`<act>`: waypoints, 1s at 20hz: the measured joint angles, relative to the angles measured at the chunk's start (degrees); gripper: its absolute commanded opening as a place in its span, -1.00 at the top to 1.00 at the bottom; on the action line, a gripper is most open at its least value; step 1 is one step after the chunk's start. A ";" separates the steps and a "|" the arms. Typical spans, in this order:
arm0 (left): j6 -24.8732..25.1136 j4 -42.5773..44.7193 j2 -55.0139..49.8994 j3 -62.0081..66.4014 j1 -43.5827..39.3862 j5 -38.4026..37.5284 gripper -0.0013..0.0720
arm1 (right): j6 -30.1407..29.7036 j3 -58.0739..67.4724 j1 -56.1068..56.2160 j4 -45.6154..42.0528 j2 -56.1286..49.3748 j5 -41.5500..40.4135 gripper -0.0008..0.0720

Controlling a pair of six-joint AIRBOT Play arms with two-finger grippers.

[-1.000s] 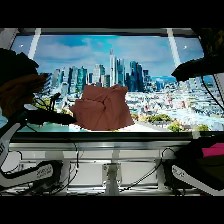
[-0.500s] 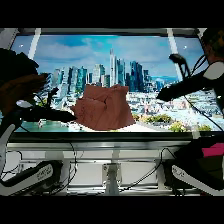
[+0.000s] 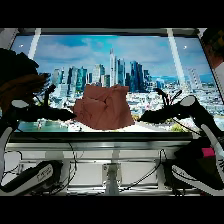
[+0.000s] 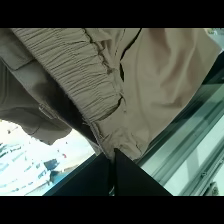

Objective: Fold the clothes and pants, and hang the long-sleeved shirts on hangers.

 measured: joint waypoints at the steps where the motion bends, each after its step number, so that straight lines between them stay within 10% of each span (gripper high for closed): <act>1: 0.00 -0.52 0.04 -0.02 0.00 0.00 0.93 | 0.83 -1.36 0.00 1.14 -0.11 -1.46 -0.32; 14: 0.00 -2.97 0.09 0.00 0.00 0.07 0.93 | 1.55 -4.96 1.84 17.22 -12.28 -7.41 -0.18; 19: 0.00 -2.99 0.09 0.00 0.00 0.26 0.93 | -0.55 -4.96 4.87 21.31 -13.44 -11.43 0.17; 20: 0.00 -2.99 0.09 0.00 0.00 0.44 0.93 | -1.11 -4.96 5.07 21.97 -13.49 -12.44 0.59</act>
